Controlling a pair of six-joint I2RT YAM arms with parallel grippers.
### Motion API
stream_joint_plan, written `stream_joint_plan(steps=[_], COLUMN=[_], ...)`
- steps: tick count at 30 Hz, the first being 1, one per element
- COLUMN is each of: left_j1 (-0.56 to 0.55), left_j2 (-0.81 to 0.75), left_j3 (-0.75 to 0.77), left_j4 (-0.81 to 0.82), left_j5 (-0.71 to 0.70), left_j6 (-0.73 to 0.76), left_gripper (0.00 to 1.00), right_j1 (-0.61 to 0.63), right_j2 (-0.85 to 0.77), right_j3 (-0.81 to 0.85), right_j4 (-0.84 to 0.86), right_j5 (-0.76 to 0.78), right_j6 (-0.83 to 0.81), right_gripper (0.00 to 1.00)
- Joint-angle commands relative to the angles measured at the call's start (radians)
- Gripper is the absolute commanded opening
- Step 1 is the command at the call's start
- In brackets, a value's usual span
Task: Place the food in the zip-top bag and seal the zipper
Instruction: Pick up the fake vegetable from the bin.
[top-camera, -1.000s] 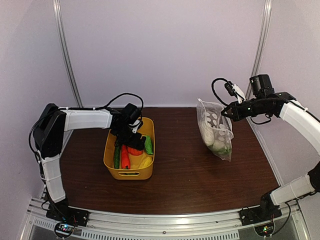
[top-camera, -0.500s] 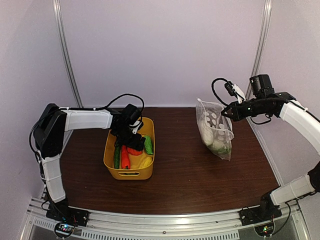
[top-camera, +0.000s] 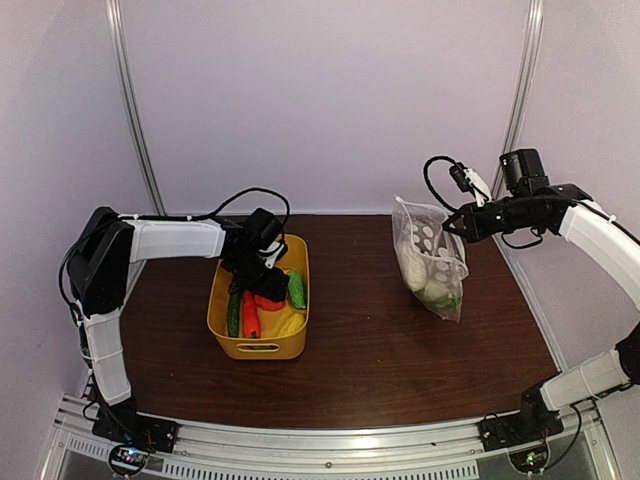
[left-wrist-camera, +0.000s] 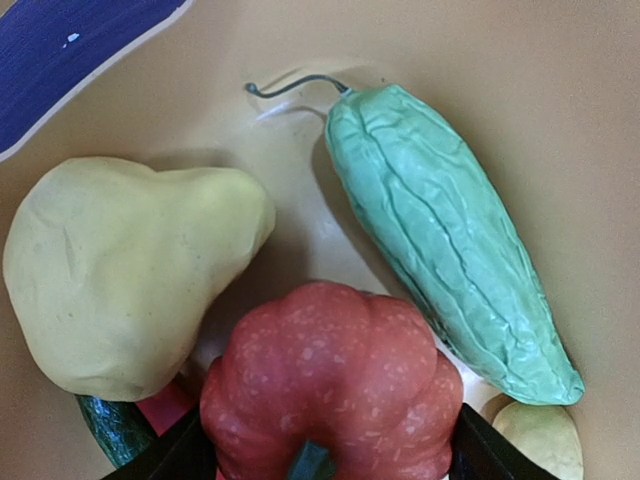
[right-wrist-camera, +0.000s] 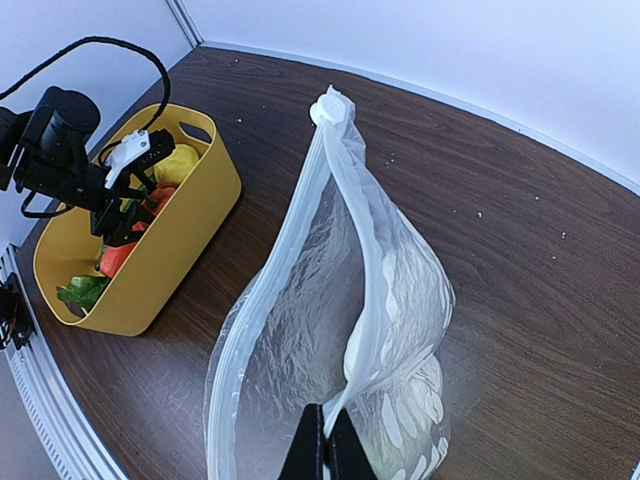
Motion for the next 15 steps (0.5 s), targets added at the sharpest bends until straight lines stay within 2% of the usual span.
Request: stream_joint_plan(steps=[1, 11, 15], left_j1=[0.003, 0.003, 0.003], left_j2=[-0.009, -0.133, -0.177], left_j3=[0.012, 0.041, 0.078], left_j4=[-0.011, -0.063, -0.086], left_j5=[0.017, -0.008, -0.014], left_j6=[0.021, 0.025, 0.034], left_gripper=[0.65, 0.56, 0.49], right_j1=[-0.007, -0.010, -0.010], right_j2=[-0.006, -0.001, 0.005], right_j3=[0.003, 0.004, 0.006], right_j4=[0.003, 0.005, 0.006], right_j5=[0.010, 0.012, 0.013], right_j6=[-0.007, -0.009, -0.009], right_gripper=[0.00, 0.00, 0.00])
